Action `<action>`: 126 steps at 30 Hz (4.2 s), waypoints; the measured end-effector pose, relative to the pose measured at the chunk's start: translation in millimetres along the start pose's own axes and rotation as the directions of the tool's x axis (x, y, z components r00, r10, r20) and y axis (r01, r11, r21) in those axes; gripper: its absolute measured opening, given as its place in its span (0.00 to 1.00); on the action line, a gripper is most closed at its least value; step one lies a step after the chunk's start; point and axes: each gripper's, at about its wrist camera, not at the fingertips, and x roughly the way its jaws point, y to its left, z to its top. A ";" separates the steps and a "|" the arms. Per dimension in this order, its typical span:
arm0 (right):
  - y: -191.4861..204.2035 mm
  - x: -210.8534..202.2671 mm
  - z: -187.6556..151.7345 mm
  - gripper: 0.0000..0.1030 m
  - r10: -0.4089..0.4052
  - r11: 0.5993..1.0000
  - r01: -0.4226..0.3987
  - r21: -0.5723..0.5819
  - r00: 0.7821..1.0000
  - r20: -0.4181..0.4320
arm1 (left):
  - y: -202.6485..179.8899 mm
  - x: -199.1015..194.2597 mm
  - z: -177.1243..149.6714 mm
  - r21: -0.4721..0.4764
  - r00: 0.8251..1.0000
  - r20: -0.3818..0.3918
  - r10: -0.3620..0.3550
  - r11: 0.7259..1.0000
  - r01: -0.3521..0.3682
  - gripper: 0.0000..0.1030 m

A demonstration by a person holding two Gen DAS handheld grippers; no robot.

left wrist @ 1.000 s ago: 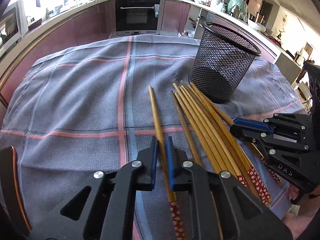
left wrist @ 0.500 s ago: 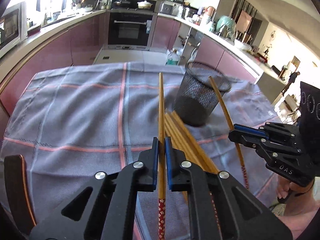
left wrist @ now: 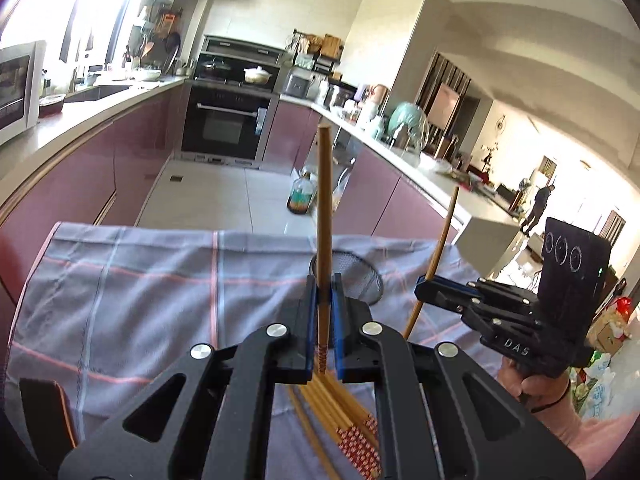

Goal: Organize utensils
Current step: 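Lift the chopstick upright with the left gripper while the right gripper carries its chopstick over the mesh cup, then lower the chopstick into the mesh cup and open the left gripper while the right gripper releases its chopstick, then move both grippers back down to the chopstick pile, then grasp a chopstick with the left gripper while the right gripper grasps another chopstick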

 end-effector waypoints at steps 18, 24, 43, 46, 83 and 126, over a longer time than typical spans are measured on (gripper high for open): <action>-36.7 -2.3 70.7 0.05 -0.053 0.998 0.048 0.035 0.986 0.159 | -46.9 34.6 74.4 0.096 0.999 0.035 -0.003 0.995 0.000 0.07; -48.6 31.0 65.9 0.05 -0.069 0.997 0.066 0.048 0.995 0.077 | -54.1 72.5 63.2 0.134 0.997 -0.075 0.024 0.991 -0.014 0.07; -67.0 89.4 41.5 0.09 -0.093 0.987 0.110 0.119 0.986 -0.142 | -10.0 157.2 32.8 0.098 0.973 -0.225 0.052 0.995 -0.030 0.16; -66.5 83.1 40.7 0.11 -0.098 0.986 0.113 0.121 0.987 -0.124 | -6.0 151.7 26.8 0.103 0.976 -0.206 0.073 0.993 -0.053 0.20; -3.7 70.4 -94.5 0.24 -0.034 0.996 0.061 0.066 0.935 -0.352 | 11.2 94.0 -129.3 0.132 0.914 -0.278 0.294 0.955 -0.267 0.59; -3.1 77.2 -89.8 0.05 -0.055 0.994 0.083 0.068 0.938 -0.341 | 17.3 114.5 -129.1 0.085 0.901 -0.353 0.251 0.968 -0.236 0.08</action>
